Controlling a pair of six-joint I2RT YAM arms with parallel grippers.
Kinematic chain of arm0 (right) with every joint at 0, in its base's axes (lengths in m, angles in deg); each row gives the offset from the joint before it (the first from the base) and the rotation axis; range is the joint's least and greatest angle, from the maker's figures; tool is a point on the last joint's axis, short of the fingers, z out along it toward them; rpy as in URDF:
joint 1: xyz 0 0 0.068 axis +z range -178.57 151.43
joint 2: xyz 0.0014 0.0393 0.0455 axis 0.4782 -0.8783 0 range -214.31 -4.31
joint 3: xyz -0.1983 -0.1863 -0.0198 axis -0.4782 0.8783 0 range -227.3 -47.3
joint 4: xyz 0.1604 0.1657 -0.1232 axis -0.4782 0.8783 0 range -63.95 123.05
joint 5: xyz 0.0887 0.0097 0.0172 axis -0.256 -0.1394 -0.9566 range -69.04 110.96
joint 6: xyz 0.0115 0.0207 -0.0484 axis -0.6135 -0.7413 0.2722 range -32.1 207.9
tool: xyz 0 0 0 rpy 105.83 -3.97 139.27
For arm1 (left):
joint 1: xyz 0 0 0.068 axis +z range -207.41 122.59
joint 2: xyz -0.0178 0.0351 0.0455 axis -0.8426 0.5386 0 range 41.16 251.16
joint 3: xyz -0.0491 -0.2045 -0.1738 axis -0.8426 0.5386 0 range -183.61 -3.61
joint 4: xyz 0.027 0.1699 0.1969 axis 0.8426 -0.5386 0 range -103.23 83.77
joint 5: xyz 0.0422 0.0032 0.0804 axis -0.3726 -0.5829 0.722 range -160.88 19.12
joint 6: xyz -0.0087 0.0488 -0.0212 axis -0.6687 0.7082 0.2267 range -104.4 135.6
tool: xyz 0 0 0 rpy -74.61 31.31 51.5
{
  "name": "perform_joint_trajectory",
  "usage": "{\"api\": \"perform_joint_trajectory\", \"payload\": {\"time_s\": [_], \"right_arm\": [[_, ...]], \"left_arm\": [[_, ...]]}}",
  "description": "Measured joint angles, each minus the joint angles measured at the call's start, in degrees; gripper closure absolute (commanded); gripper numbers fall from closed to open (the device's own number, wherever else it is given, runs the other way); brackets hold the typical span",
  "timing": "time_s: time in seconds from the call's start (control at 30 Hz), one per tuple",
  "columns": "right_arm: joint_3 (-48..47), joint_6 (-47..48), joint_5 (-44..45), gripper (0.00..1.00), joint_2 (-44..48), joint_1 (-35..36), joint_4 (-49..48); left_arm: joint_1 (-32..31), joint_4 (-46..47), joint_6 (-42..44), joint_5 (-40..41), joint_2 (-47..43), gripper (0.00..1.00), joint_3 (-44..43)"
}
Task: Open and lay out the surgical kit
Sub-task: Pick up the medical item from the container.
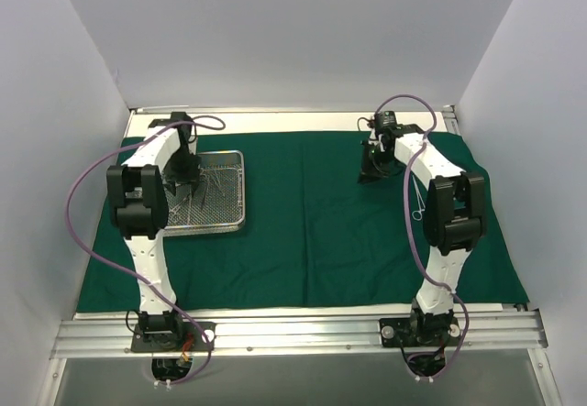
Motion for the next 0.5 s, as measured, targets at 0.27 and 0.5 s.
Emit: {"api": "perform_joint_trajectory", "payload": {"time_s": [0.27,0.5], "right_arm": [[1.5,0.1,-0.3,1.00,1.2,-1.2,0.0],[1.7,0.1,-0.5,1.00,1.2,-1.4,0.1]], "left_arm": [[0.1,0.6,0.0,0.1,3.2,0.48,0.0],[0.2,0.9,0.0,-0.7,3.4,0.69,0.2]]}}
